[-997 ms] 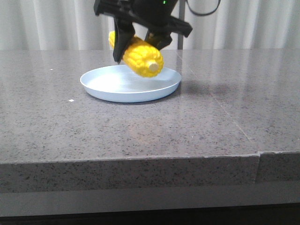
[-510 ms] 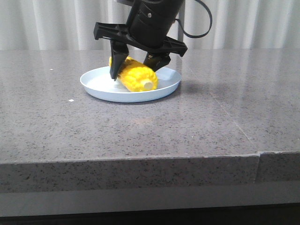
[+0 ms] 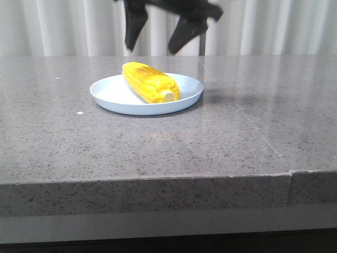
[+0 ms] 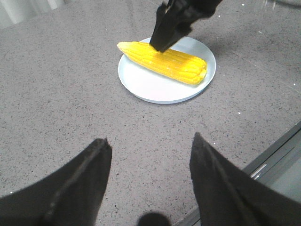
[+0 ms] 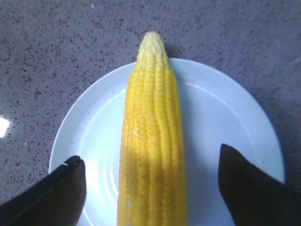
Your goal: Place corn on plate with both arms
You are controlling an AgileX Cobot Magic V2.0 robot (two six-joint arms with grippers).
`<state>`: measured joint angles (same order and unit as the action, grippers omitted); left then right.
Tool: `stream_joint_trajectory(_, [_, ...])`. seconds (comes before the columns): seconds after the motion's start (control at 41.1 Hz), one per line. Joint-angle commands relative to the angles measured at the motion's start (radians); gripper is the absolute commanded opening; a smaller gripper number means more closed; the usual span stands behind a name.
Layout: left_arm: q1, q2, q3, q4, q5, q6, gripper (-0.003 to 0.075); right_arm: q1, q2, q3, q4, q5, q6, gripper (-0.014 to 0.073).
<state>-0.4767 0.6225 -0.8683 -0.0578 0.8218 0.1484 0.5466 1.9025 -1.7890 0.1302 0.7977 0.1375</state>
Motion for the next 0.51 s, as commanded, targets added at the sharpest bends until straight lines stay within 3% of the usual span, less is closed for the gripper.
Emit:
stream_joint_trajectory(0.0, [-0.007,0.005,-0.023,-0.004,-0.067,-0.013,0.0365,0.000,-0.142,-0.032,-0.027,-0.003,-0.034,0.0603])
stream_joint_trajectory(0.267, [-0.007,0.005,-0.023,-0.004,-0.067,-0.013,0.0365,0.000,-0.360,-0.018,-0.027,0.168,-0.206,0.0603])
stream_joint_trajectory(0.486, [-0.007,0.005,-0.023,-0.004,-0.067,-0.013,0.0365,0.000,-0.564,0.110,-0.027,0.212,-0.242,0.0603])
